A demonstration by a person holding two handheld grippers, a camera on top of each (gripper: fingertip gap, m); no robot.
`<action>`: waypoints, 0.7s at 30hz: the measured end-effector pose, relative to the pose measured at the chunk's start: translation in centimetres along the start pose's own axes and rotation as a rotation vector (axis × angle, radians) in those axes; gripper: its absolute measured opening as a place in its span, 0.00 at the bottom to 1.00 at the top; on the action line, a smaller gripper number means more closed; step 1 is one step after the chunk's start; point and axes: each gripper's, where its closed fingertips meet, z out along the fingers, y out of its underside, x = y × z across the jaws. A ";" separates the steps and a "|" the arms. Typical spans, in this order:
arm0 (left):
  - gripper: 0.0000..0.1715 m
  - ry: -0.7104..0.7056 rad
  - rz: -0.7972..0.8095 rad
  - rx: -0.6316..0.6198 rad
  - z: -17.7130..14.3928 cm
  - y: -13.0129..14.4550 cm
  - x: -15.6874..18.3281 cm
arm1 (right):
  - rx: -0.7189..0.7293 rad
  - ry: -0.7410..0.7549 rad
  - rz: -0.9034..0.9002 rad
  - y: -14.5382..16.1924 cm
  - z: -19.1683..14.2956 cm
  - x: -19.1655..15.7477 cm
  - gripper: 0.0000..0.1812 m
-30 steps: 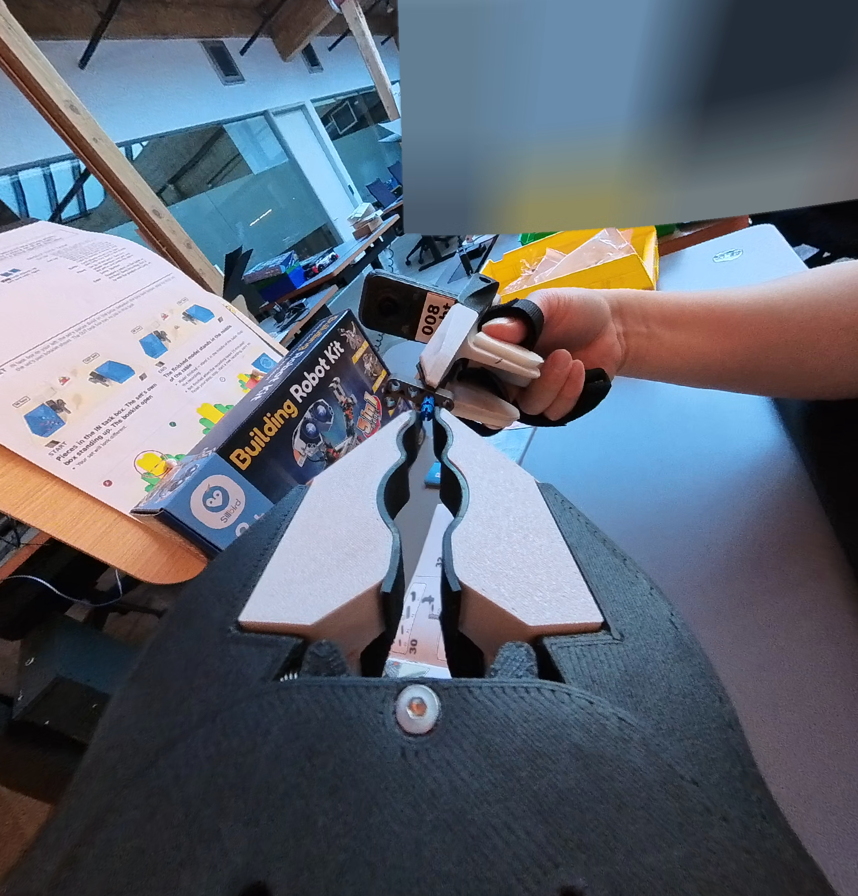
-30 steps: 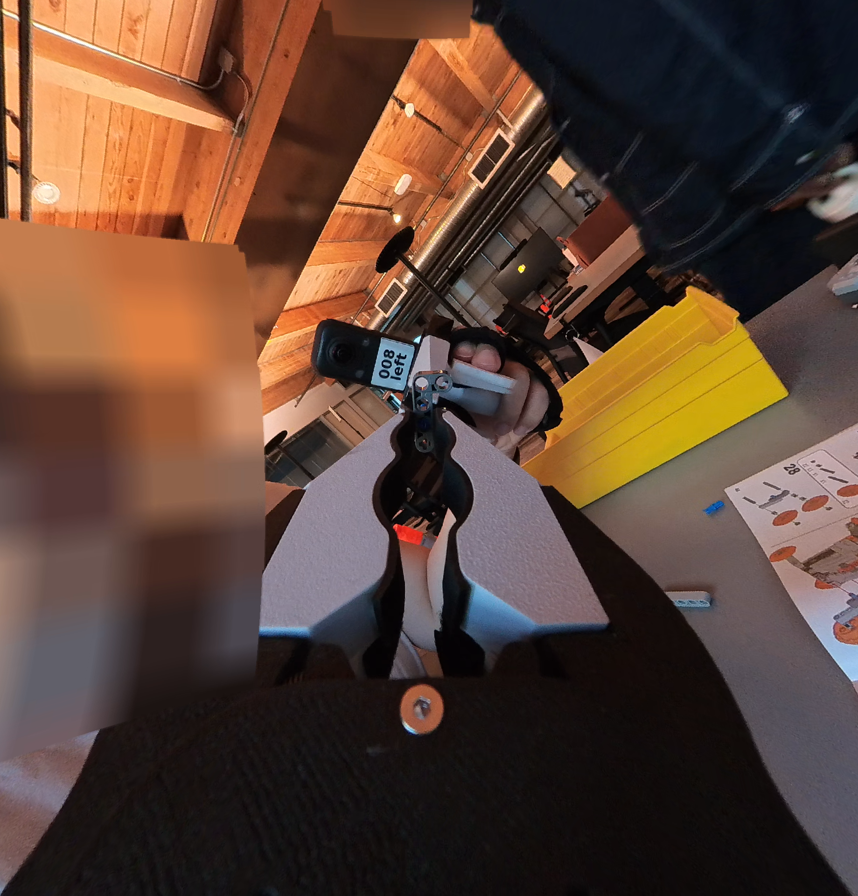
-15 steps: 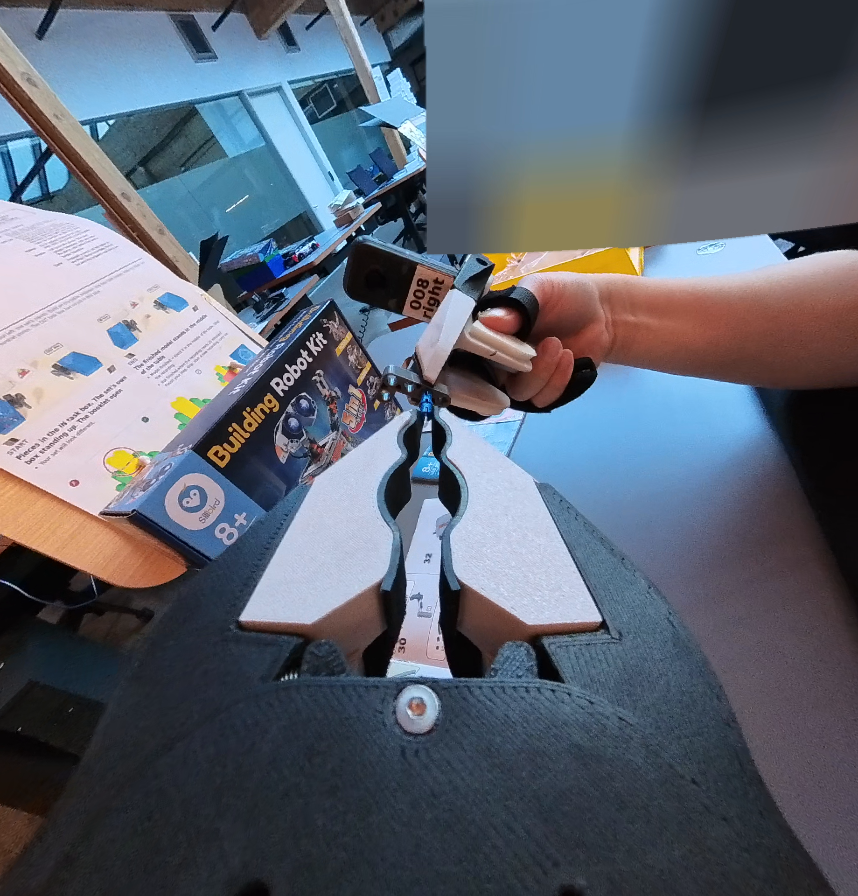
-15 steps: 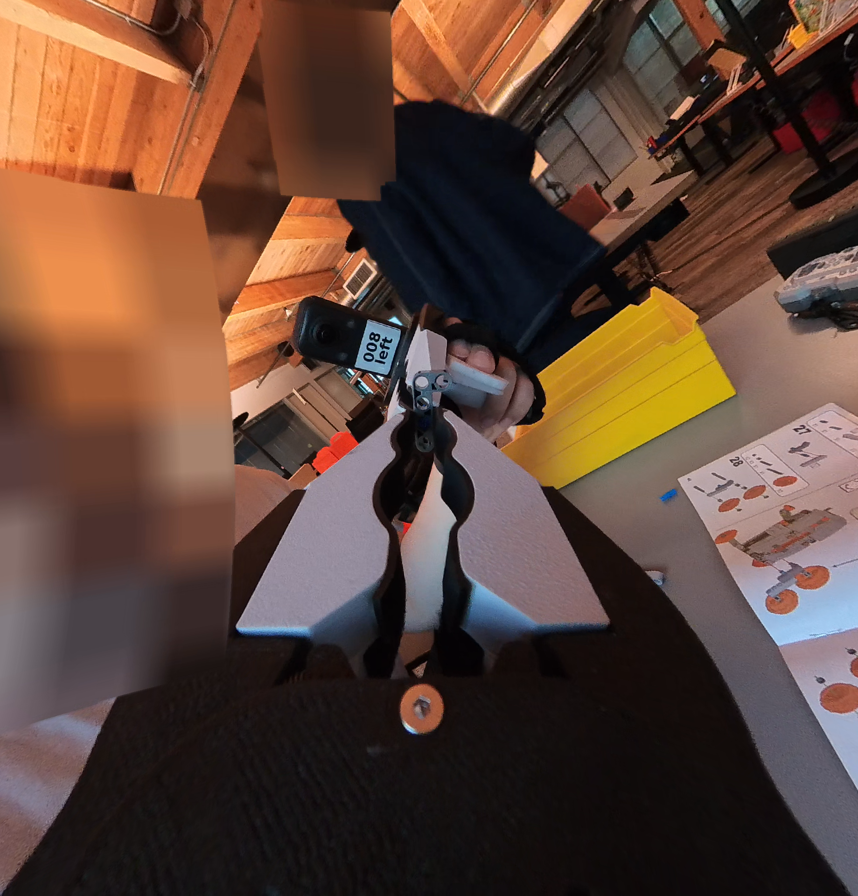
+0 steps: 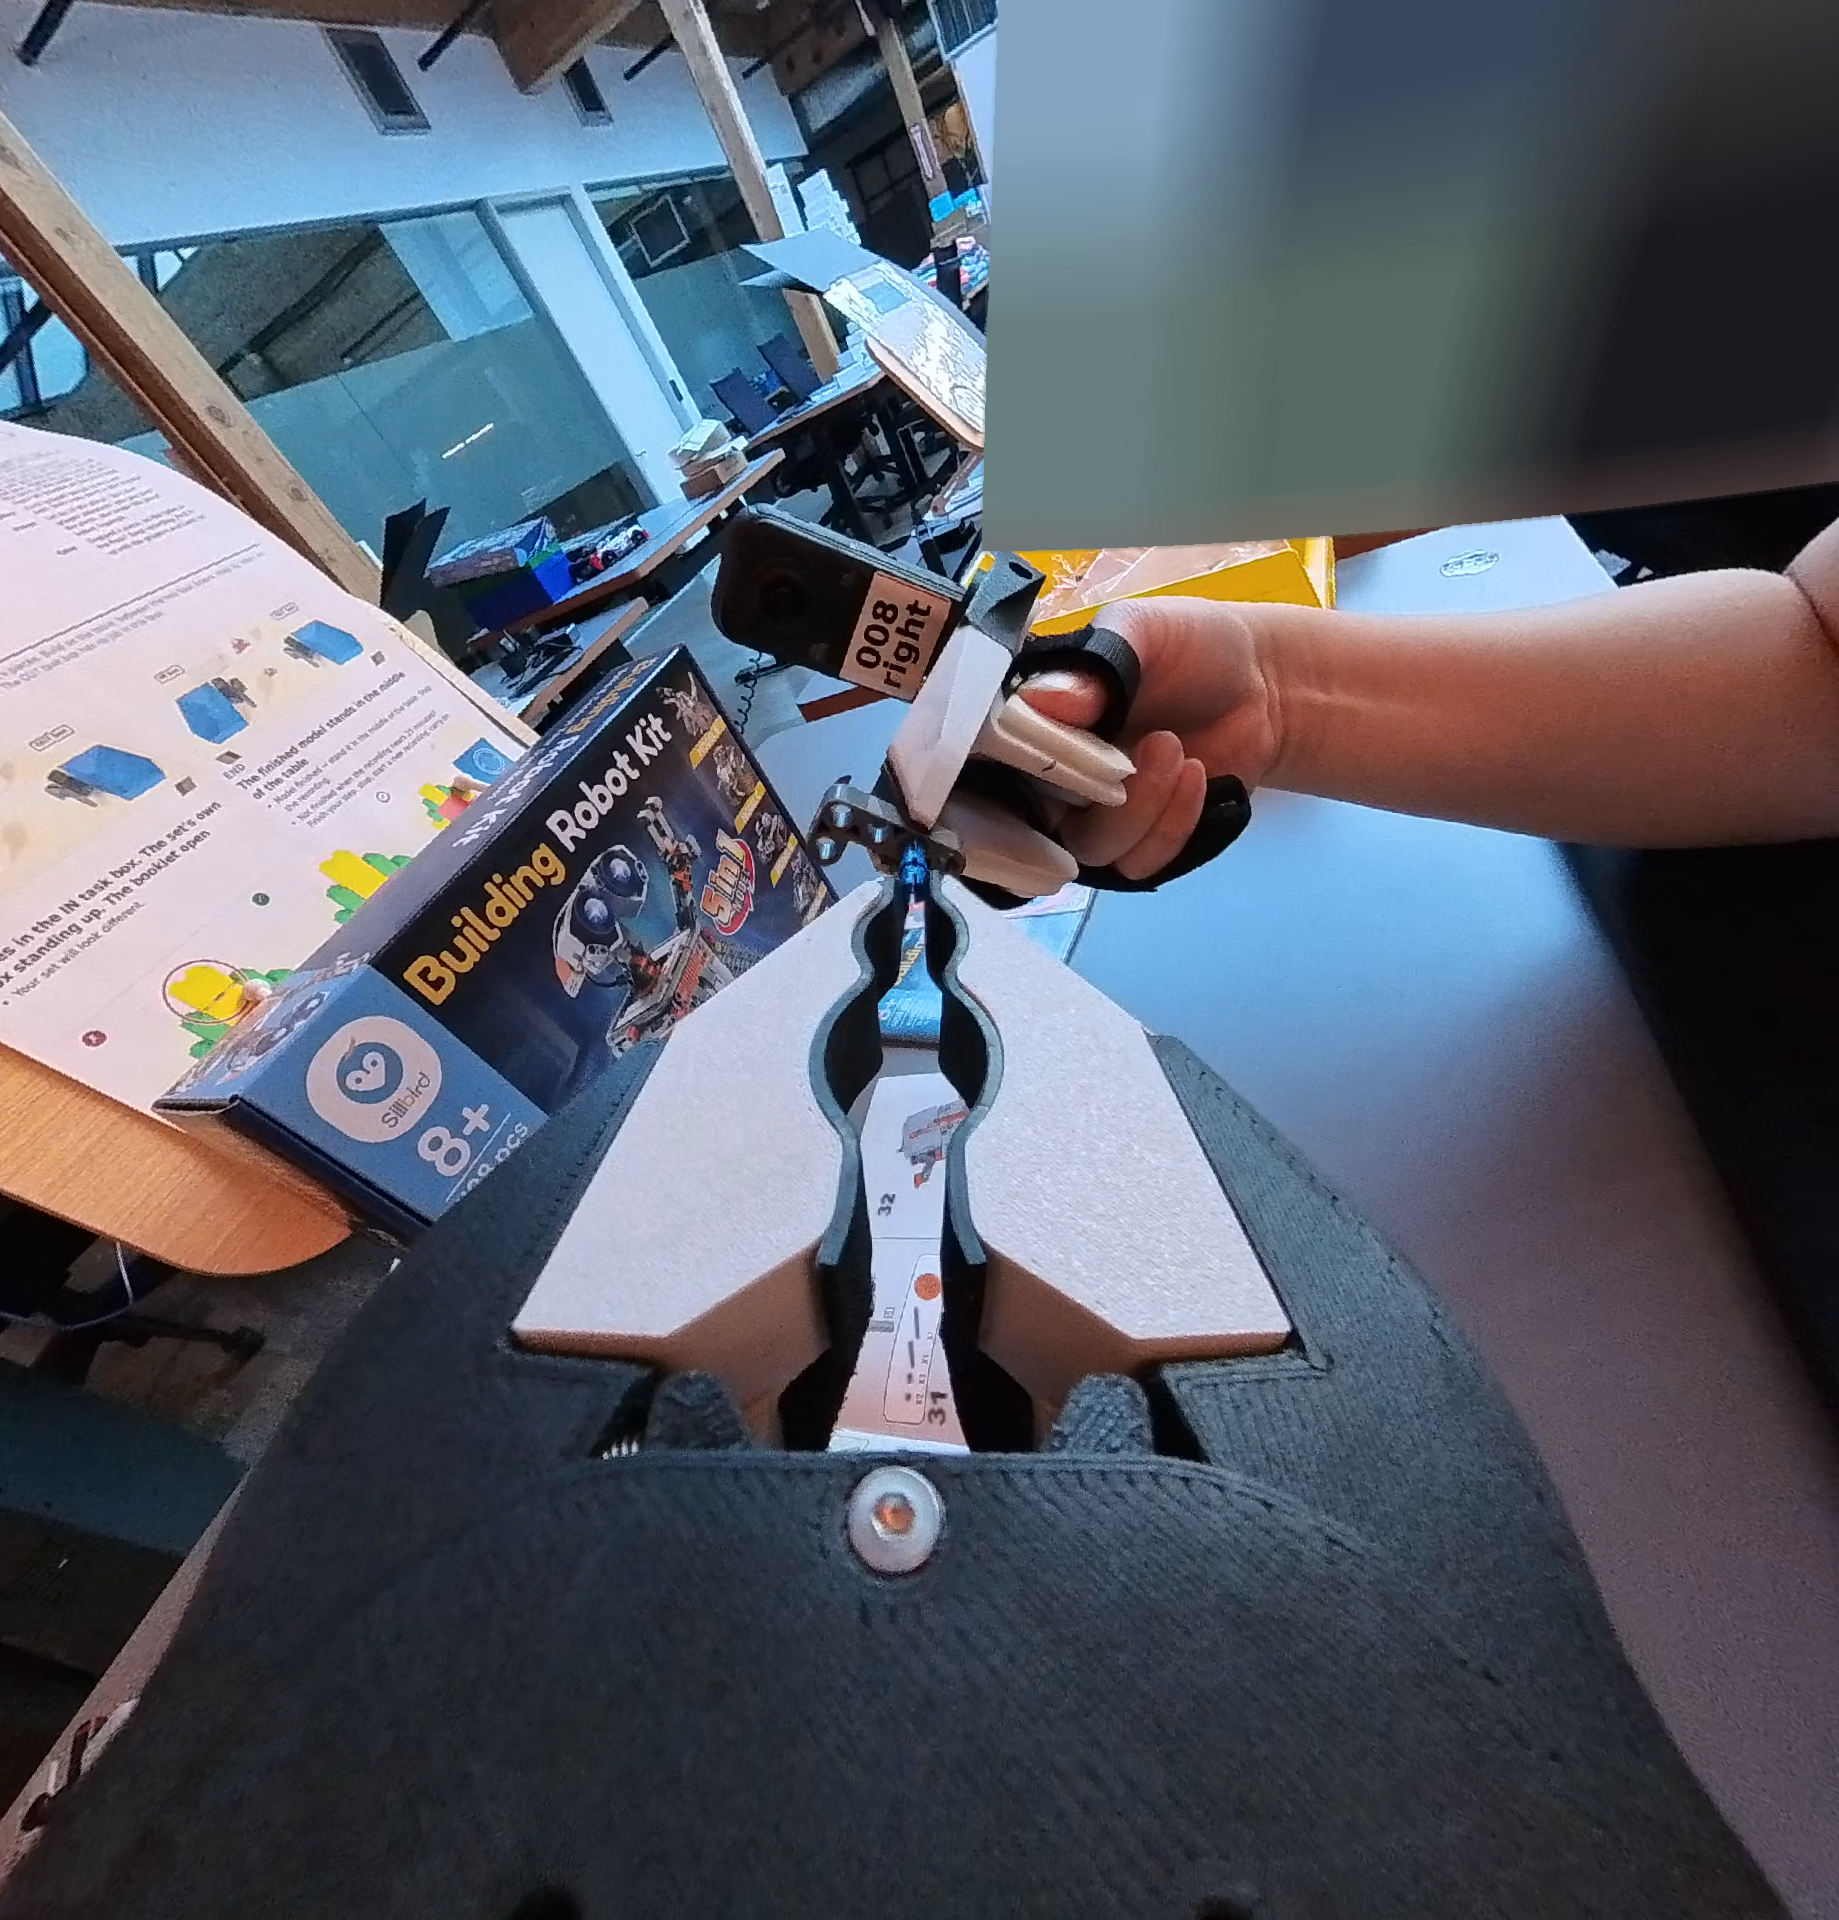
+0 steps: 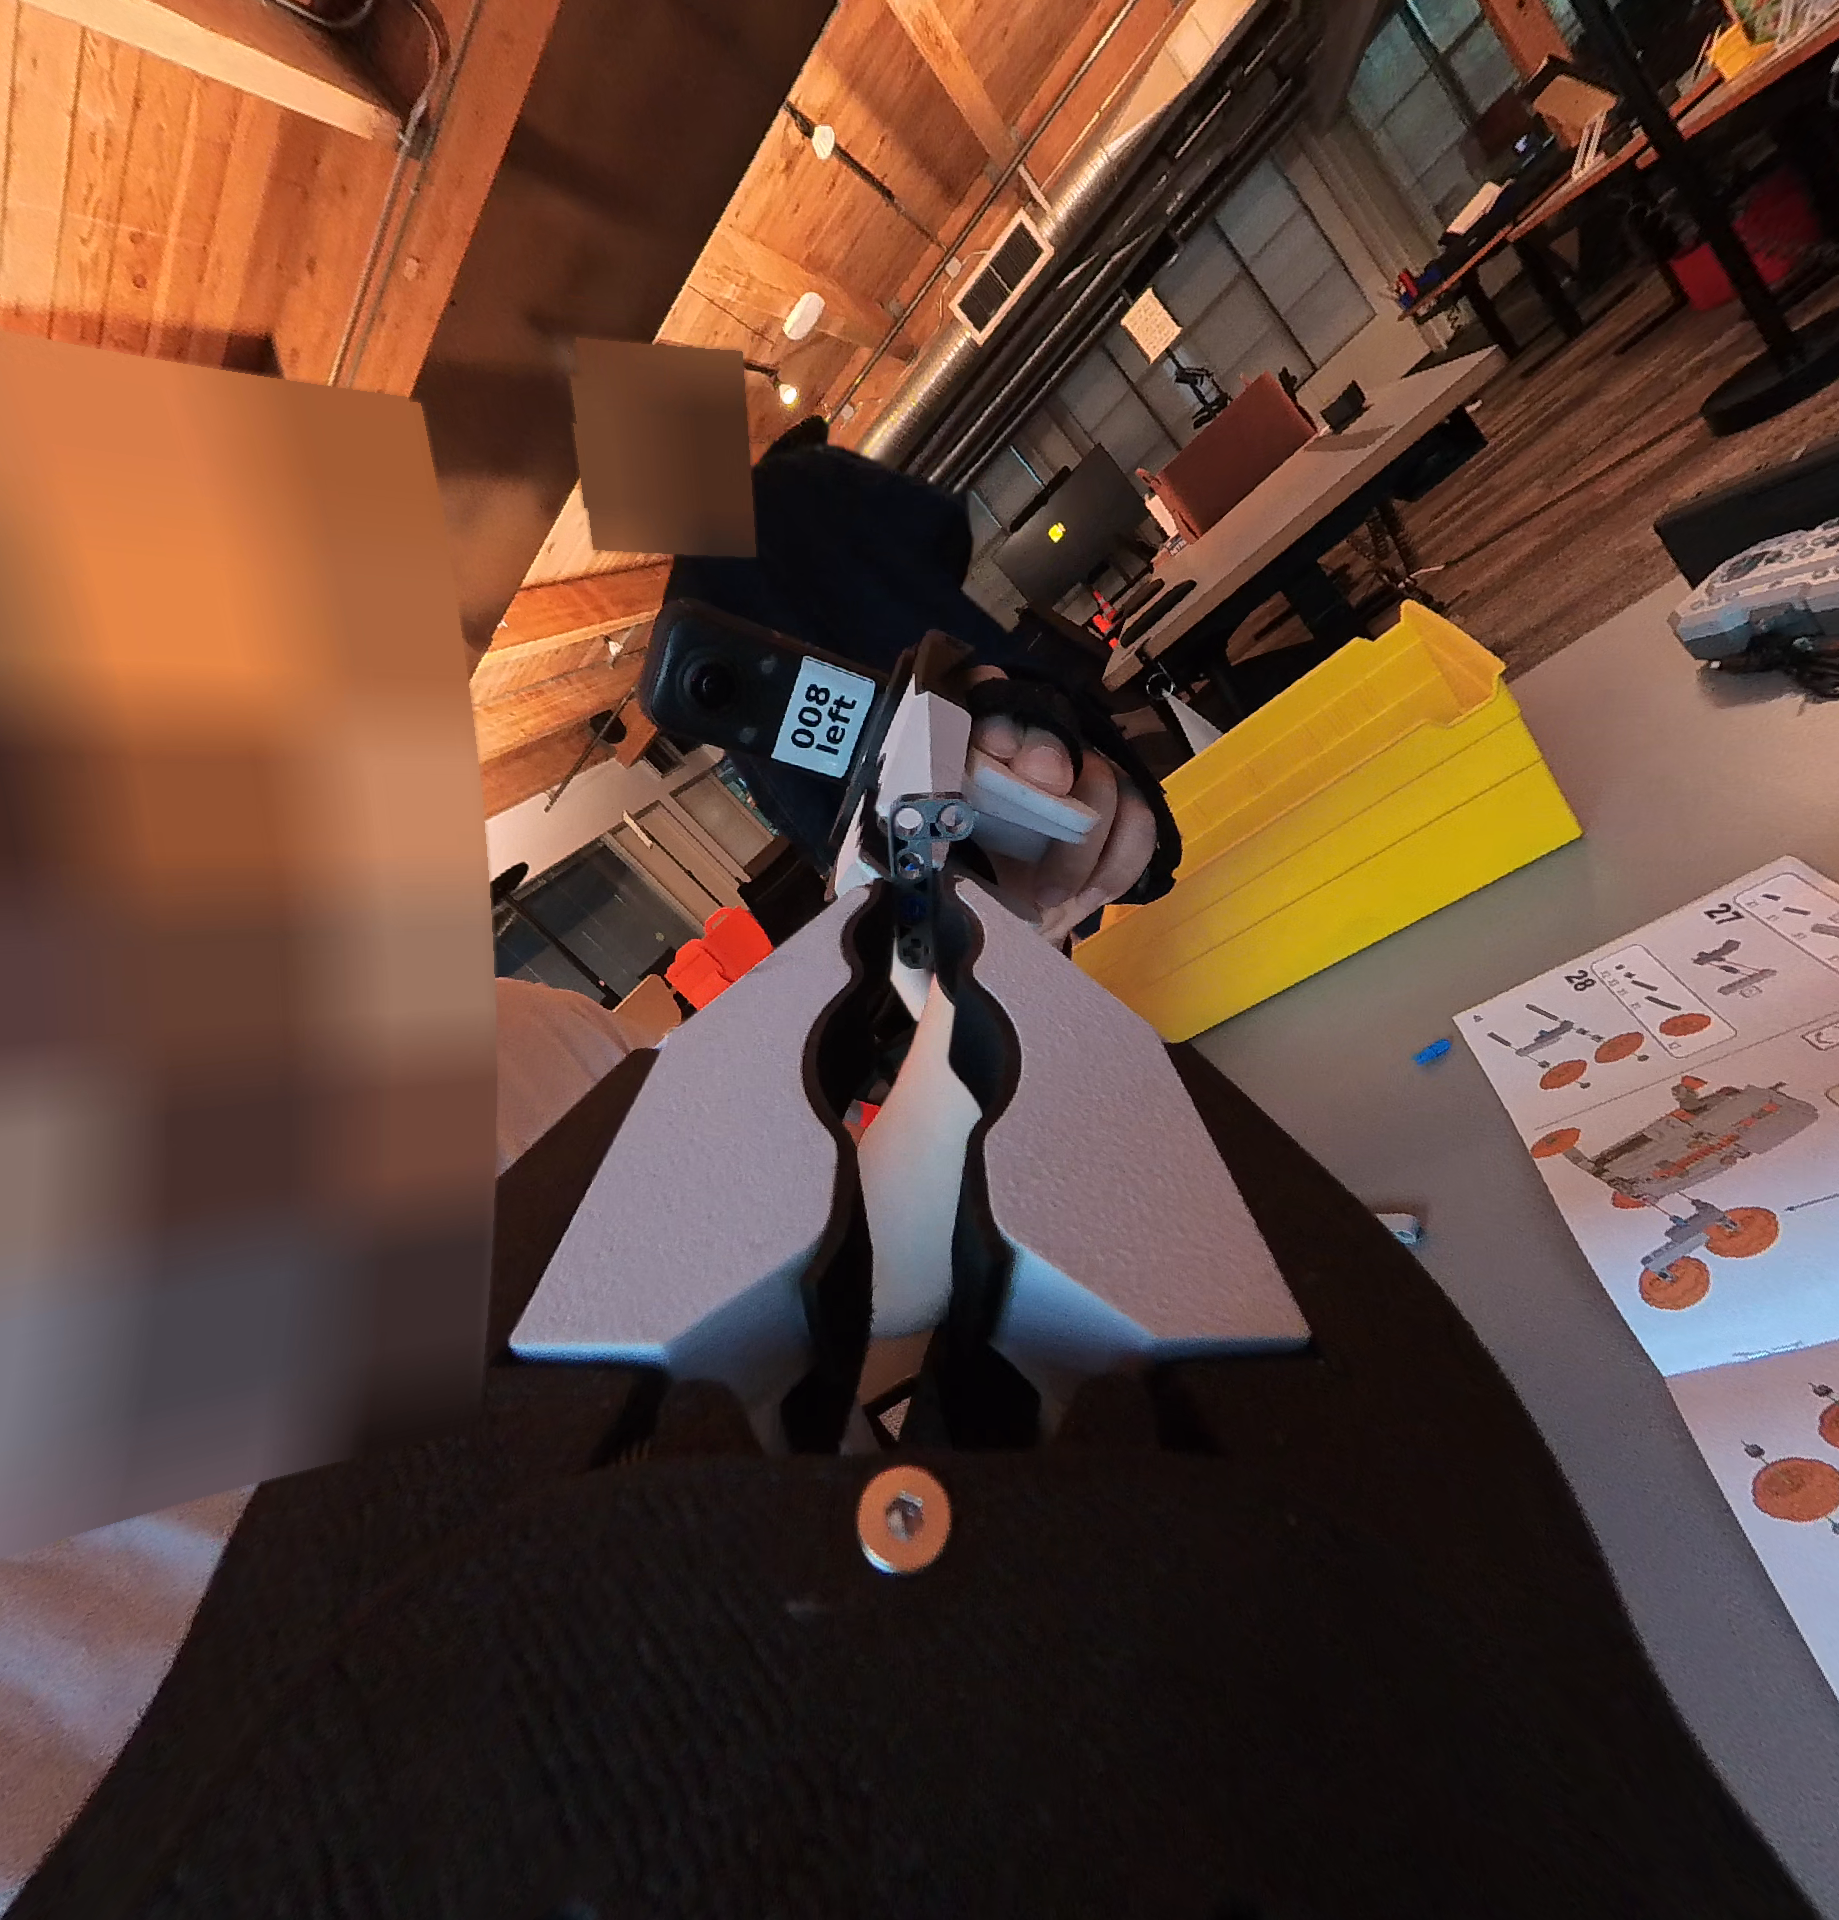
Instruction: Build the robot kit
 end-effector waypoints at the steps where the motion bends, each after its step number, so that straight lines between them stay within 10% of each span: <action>1: 0.00 0.001 0.000 0.003 0.0 0.0 0.0 | 0.000 -0.004 0.001 0.0 0.0 -0.1 0.03; 13: 0.01 0.052 -0.134 0.157 -1.1 -0.9 -0.7 | 0.032 -0.043 0.013 -0.2 1.1 -0.4 0.04; 21: 0.01 0.055 -0.181 0.216 -1.2 -1.2 -1.2 | -0.023 0.114 -0.303 -0.3 0.6 0.2 0.20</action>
